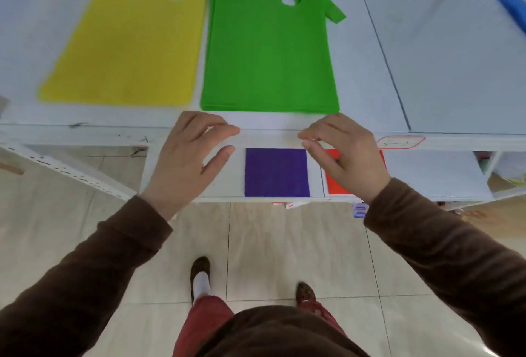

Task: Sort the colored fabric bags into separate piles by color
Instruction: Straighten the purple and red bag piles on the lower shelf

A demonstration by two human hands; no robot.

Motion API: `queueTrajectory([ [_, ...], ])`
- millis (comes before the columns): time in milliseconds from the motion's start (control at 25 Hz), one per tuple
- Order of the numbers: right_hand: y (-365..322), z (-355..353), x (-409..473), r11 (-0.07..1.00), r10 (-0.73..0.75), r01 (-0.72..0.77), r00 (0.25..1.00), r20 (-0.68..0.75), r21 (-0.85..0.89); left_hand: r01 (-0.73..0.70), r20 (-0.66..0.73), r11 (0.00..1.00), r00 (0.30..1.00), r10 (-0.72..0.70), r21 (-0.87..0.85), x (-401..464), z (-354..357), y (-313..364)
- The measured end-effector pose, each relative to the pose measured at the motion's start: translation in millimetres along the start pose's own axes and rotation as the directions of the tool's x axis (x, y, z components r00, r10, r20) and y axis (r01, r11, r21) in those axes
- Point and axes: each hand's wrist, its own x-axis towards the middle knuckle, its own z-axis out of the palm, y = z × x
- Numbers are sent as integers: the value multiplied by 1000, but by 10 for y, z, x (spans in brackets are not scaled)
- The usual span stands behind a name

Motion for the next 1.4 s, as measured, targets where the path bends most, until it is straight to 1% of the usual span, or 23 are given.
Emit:
queueTrajectory([
  [40,173,35,-195,1000,-9,7,998,56,30,0,7,1000,1000,0,14,-106,206,124],
  [120,584,185,-581,998,26,-36,984,175,55,8,79,1000,997,-10,24,-321,667,261],
  [240,1306,607,-1064,985,155,-170,941,301,25,87,239,996,967,-92,29,-573,1468,207],
  [360,1910,1179,-1377,953,294,-300,875,385,-48,225,399,970,884,-244,95,-760,2278,-109],
  [440,2188,1584,-1497,932,357,-347,821,446,-106,285,486,948,814,-317,141,-847,2752,-368],
  [560,2463,2198,-1626,928,372,-324,761,532,-185,309,580,925,721,-378,219,-1003,3355,-712],
  [640,2595,2529,-1696,934,356,-262,726,588,-242,293,615,916,679,-400,273,-1093,3629,-880],
  [680,2666,2655,-1731,932,357,-235,715,600,-275,286,620,911,669,-411,296,-1124,3732,-943],
  [840,2882,2874,-1836,916,386,-226,717,581,-331,246,614,909,675,-409,336,-1206,3945,-1109],
  [1000,2982,2863,-1839,931,345,-194,746,570,-310,238,601,919,699,-387,316,-1234,3999,-1193],
  [1160,3021,2837,-1788,937,324,-162,738,592,-311,249,599,920,702,-386,302,-1225,4005,-1252],
  [1320,2998,2883,-1791,926,373,-247,726,578,-287,300,582,908,698,-417,291,-1209,4037,-1241],
  [1400,2990,2903,-1786,922,383,-258,719,580,-289,307,584,906,692,-423,292,-1185,4050,-1220],
])
